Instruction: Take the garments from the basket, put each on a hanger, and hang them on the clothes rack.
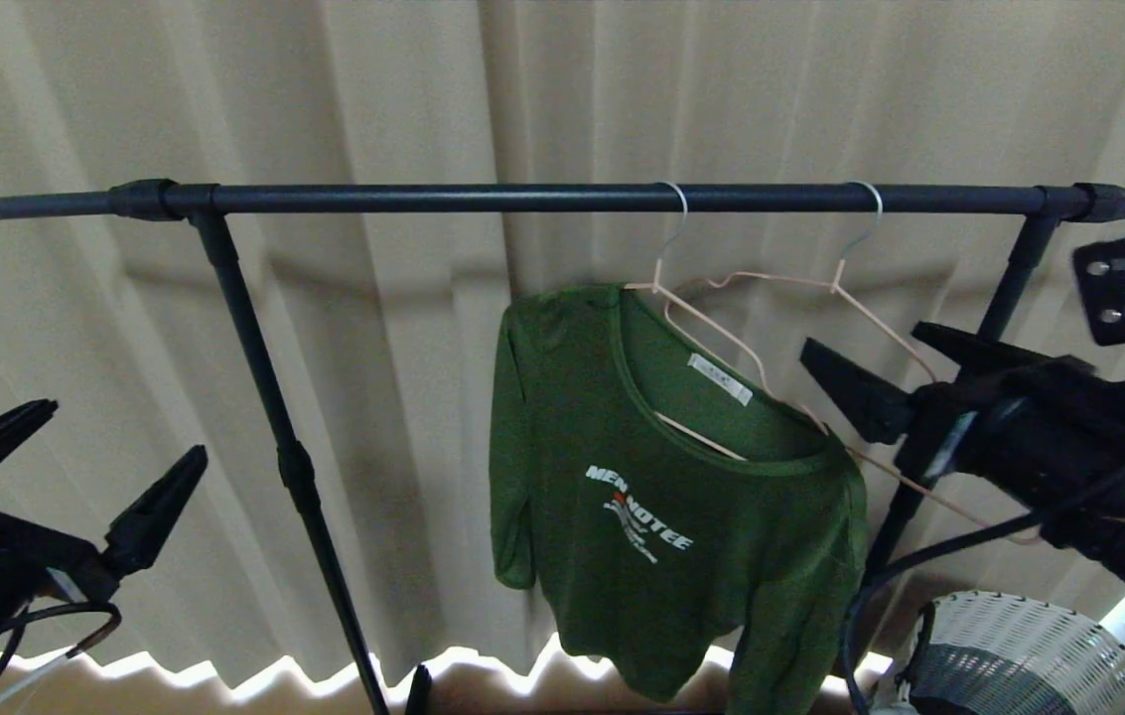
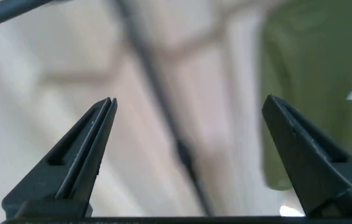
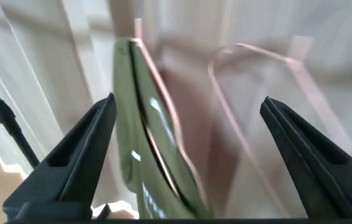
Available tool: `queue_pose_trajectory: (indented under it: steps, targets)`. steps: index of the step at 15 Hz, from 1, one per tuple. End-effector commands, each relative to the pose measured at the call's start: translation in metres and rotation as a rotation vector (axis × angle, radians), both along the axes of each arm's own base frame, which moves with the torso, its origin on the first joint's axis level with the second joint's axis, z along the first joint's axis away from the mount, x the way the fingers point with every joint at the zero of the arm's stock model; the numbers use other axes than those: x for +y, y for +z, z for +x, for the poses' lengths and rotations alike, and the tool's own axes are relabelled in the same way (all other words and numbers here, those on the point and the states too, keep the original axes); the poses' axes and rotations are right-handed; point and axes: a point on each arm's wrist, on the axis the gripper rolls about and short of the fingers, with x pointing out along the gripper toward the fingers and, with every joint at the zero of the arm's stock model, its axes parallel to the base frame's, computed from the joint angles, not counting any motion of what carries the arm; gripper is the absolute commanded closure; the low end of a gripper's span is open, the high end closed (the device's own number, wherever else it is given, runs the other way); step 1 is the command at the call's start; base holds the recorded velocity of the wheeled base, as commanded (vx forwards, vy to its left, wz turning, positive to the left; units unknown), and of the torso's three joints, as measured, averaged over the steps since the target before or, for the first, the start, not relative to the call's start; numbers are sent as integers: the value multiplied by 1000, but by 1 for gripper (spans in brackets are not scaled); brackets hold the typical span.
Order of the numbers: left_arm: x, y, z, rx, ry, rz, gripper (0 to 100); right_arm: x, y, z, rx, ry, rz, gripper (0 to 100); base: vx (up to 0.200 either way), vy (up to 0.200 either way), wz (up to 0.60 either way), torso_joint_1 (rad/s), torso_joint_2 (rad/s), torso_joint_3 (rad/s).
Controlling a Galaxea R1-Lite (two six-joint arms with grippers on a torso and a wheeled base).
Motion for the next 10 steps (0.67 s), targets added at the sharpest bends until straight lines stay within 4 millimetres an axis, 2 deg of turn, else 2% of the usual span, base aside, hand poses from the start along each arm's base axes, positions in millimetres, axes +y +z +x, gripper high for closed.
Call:
queue_pose_trajectory:
  steps: [1,3,4,6,8,10]
  targets:
    - [15,-1,-40,-14,127,-55,0,-56,-4,-51,-38,-122,20,0,0,0,0,0,0,0]
    - [15,-11,-67,76,164,-135,0,-81,-17,-78,18,-208,-12,0,0,0,0,0,0,0]
    - [14,-15,-75,105,167,-158,0,-86,-22,-85,37,-229,-22,0,0,0,0,0,0,0]
    - [8,-33,-113,216,174,-258,0,-107,-48,-122,150,-333,-74,0,0,0,0,0,0,0]
    - [5,-43,-138,252,170,-266,0,-116,-64,-147,235,-397,-94,0,0,0,0,0,0,0]
    - [1,-61,-165,272,177,-253,0,-124,-90,-182,325,-445,-82,0,0,0,0,0,0,0]
